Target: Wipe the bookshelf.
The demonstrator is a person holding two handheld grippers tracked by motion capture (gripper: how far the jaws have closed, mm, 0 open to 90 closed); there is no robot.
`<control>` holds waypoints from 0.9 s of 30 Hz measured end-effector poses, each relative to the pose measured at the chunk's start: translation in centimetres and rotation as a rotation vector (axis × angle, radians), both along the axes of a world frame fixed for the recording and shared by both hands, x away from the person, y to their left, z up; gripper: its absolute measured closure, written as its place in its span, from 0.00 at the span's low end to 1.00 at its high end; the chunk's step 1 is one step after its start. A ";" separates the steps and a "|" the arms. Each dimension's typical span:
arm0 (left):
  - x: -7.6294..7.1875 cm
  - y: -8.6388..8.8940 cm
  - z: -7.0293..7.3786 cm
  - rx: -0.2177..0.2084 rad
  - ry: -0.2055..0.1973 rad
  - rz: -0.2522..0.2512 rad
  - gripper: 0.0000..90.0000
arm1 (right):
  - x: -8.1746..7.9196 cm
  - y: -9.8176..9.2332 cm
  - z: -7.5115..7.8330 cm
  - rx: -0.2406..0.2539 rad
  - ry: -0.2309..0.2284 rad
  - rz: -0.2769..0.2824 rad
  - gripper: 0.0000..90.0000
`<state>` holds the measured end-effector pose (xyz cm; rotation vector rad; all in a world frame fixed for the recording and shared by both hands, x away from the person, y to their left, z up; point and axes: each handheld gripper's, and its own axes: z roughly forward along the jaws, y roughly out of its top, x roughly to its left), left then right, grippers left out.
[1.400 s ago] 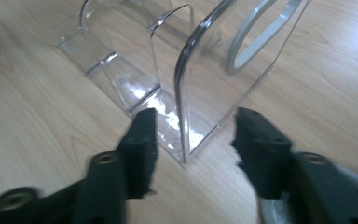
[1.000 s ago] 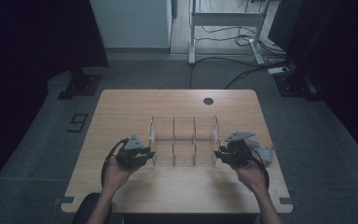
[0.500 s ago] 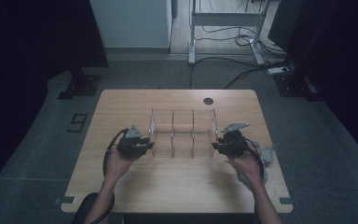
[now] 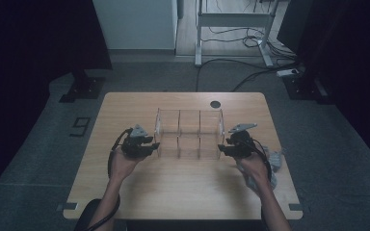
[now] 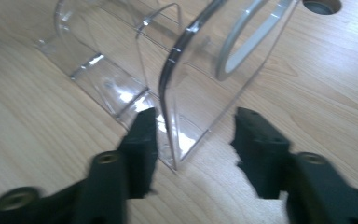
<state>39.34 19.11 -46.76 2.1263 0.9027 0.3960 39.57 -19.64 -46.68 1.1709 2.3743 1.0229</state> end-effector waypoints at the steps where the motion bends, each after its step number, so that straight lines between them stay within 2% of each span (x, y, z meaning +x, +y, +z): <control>1: -0.4 0.2 0.3 -0.012 -0.004 0.006 0.48 | -0.2 -0.2 0.2 0.023 0.002 0.011 0.43; 3: -0.8 0.4 0.7 -0.040 0.005 -0.002 0.39 | -0.4 -0.3 0.4 0.044 0.001 0.020 0.37; 4: -1.0 0.5 0.9 -0.038 0.012 -0.002 0.32 | -0.5 -0.4 0.5 0.049 0.007 0.033 0.34; 6: -1.5 0.5 1.2 -0.015 0.004 -0.006 0.25 | -0.9 -0.4 0.7 0.046 0.007 0.043 0.29; 9: -2.2 0.6 1.4 -0.024 0.018 -0.025 0.15 | -1.6 -0.6 1.0 0.055 0.012 0.062 0.26; 12: -2.9 0.8 1.5 -0.031 0.020 -0.036 0.12 | -2.4 -0.9 1.3 0.057 0.012 0.073 0.23; 14: -3.3 0.9 1.5 -0.016 0.019 -0.040 0.07 | -2.8 -1.1 1.5 0.059 0.024 0.086 0.21; 18: -4.2 1.1 1.4 0.004 0.012 -0.052 0.00 | -3.9 -1.3 1.8 0.044 0.015 0.096 0.16; 22: -5.1 1.5 1.5 0.006 0.009 -0.063 0.00 | -5.0 -1.7 1.9 0.048 0.019 0.102 0.14; 27: -6.3 1.8 1.5 -0.022 -0.008 -0.071 0.00 | -6.3 -2.1 1.9 0.050 0.014 0.101 0.14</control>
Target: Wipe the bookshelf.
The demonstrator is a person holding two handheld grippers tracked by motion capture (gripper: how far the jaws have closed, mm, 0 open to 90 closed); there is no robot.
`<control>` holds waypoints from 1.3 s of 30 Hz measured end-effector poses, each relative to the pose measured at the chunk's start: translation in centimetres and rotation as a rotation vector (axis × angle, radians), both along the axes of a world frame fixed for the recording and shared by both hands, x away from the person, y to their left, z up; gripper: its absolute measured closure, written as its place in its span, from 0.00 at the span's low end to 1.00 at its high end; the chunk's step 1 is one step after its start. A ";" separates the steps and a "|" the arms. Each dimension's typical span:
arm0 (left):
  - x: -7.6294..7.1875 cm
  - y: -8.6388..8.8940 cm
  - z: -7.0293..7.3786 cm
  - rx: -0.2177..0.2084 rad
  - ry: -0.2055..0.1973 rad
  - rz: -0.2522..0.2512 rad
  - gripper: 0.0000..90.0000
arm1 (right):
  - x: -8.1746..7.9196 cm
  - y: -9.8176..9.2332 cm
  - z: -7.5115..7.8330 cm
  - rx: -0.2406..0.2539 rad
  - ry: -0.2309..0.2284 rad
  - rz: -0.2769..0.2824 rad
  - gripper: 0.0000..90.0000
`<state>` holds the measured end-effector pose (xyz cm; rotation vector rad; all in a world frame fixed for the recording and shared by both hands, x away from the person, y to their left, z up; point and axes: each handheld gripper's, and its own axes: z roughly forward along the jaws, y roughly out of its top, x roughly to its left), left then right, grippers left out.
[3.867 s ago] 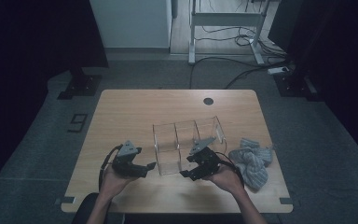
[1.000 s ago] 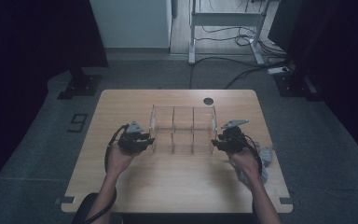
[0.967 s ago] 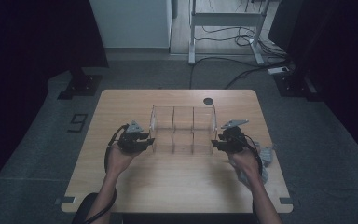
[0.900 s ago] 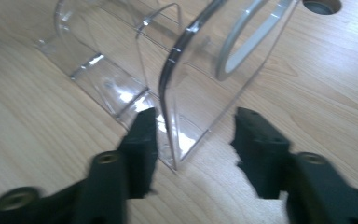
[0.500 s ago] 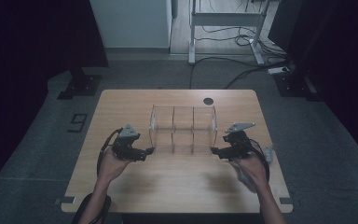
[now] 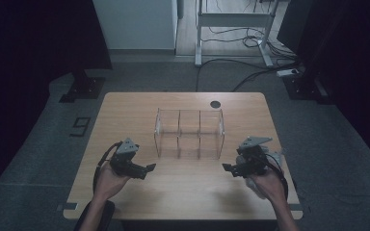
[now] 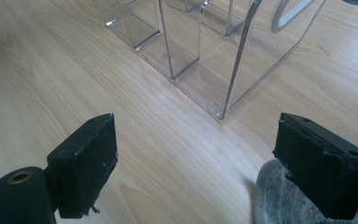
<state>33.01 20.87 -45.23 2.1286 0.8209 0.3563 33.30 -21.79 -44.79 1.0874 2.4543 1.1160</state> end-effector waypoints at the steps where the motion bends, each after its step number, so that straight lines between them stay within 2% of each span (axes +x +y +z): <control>1: -0.2 0.0 -0.1 -0.002 -0.002 -0.002 0.00 | -0.2 -0.1 0.0 0.004 0.002 -0.003 0.14; 4: -0.9 0.1 -0.6 0.002 -0.002 -0.009 0.00 | -0.8 -0.4 -0.2 0.006 -0.004 -0.008 0.13; 9: -1.4 0.2 -1.9 0.031 -0.019 -0.001 0.00 | -1.6 -0.6 -1.2 0.006 0.004 -0.009 0.13; 20: -1.6 -0.1 -4.7 0.067 -0.011 0.001 0.00 | -1.3 -0.6 -4.2 -0.017 0.046 -0.004 0.13; 24: -1.4 -0.5 -5.8 0.089 0.011 0.002 0.00 | -1.0 -0.4 -5.4 -0.035 0.064 -0.002 0.13; 27: -1.3 -0.8 -6.6 0.109 0.033 -0.003 0.00 | -0.7 -0.1 -6.3 -0.074 0.071 -0.005 0.13; 30: -1.1 -1.0 -7.1 0.129 0.044 -0.003 0.00 | -0.5 0.0 -6.8 -0.082 0.083 -0.005 0.13; 31: -1.0 -1.2 -7.4 0.148 0.059 -0.006 0.00 | -0.4 0.0 -7.0 -0.084 0.083 0.001 0.13; 32: -1.0 -1.4 -7.7 0.168 0.068 -0.011 0.00 | -0.3 0.3 -7.6 -0.099 0.104 0.003 0.13; 39: -0.8 -2.2 -8.7 0.252 0.123 -0.045 0.00 | -0.2 1.6 -8.8 -0.144 0.132 0.041 0.12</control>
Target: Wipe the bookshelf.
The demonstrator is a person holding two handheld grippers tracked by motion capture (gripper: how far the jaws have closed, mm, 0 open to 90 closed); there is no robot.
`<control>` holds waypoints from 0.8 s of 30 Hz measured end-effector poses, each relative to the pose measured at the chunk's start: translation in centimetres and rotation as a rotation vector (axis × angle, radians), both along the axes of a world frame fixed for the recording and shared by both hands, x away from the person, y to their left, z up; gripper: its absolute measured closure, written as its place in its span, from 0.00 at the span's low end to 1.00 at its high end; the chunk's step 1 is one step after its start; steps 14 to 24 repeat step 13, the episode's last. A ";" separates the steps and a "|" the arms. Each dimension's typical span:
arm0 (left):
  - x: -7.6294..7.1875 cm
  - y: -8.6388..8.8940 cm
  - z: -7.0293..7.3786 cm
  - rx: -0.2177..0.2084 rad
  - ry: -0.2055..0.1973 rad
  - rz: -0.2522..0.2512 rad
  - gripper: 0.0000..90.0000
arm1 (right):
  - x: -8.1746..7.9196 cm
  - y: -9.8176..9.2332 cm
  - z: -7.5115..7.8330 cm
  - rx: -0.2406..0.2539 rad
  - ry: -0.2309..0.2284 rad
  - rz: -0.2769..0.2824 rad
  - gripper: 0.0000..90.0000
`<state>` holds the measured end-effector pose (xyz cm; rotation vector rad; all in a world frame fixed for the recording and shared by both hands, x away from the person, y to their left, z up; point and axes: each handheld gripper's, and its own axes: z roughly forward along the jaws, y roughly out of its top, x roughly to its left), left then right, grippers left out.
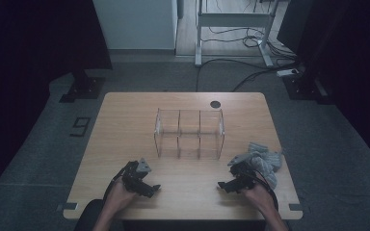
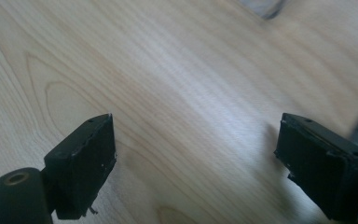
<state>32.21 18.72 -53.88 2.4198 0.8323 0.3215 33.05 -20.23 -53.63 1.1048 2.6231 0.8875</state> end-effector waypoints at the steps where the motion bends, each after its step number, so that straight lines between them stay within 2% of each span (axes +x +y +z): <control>1: 0.1 0.0 -0.1 -0.006 0.013 0.001 0.00 | -0.1 0.3 -0.1 -0.009 -0.006 0.002 0.10; 5: 0.3 0.3 -0.3 -0.033 0.035 0.014 0.00 | -0.1 1.0 -0.3 -0.033 -0.023 0.028 0.07; 8: 0.3 0.3 -0.4 -0.048 0.024 0.017 0.00 | -0.4 1.5 -0.6 -0.059 -0.052 0.050 0.00; 9: 0.4 0.4 -0.5 -0.053 0.019 0.019 0.00 | -0.4 1.6 -0.7 -0.056 -0.049 0.051 0.00; 24: 0.4 0.3 -0.4 -0.049 0.021 0.025 0.00 | -0.5 1.6 -0.8 -0.056 -0.052 0.043 0.00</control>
